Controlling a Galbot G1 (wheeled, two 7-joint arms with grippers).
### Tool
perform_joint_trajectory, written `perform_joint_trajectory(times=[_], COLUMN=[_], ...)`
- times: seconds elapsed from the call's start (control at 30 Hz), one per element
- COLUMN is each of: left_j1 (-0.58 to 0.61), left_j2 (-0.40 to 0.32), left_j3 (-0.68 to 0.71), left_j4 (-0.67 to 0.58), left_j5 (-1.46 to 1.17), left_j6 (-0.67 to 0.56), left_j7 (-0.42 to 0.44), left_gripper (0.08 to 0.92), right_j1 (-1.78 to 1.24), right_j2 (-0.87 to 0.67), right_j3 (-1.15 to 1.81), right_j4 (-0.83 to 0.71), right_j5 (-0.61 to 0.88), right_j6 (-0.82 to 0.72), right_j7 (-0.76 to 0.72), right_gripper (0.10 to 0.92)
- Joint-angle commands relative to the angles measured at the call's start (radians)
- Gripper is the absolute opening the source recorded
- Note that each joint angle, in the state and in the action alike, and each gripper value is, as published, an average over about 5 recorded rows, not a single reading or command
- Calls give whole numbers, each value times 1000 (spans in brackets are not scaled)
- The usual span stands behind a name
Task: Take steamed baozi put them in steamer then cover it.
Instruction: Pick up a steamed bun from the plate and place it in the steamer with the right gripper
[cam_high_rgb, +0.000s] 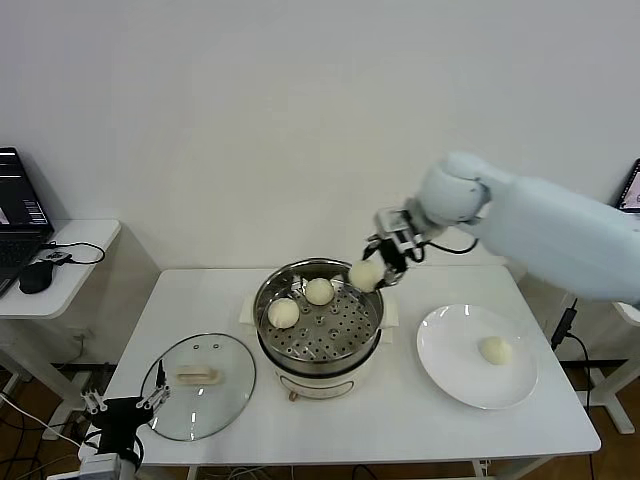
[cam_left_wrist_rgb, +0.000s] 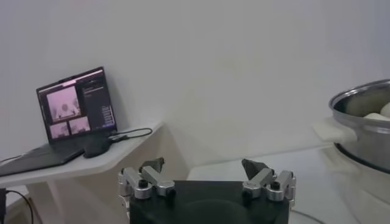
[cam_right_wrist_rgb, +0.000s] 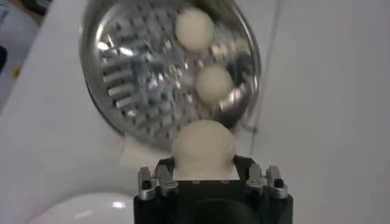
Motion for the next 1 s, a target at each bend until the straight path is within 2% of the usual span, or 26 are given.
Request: perform_joint_trajectory(times=[0.03, 0.4, 0.87, 1.0], left_j1=[0, -8, -6, -7], left_j2=[-1, -17, -23, -23], left_j3=[-12, -17, -17, -16], left_j4=[-3, 3, 0, -1], left_j5=[-3, -6, -7, -7], left_j6=[0, 0, -2, -1], left_j7=[0, -2, -2, -2], left_gripper=[823, 823, 823, 823], right_j1=[3, -62, -77, -58], right_j2=[167, 253, 257, 228], right_j3=[-102, -144, -163, -142], right_j4=[-27, -80, -80, -70], right_j5=[-35, -195, -224, -212], right_j6=[150, 322, 436, 433], right_j7=[-1, 35, 33, 25], right_gripper=[628, 634, 650, 727])
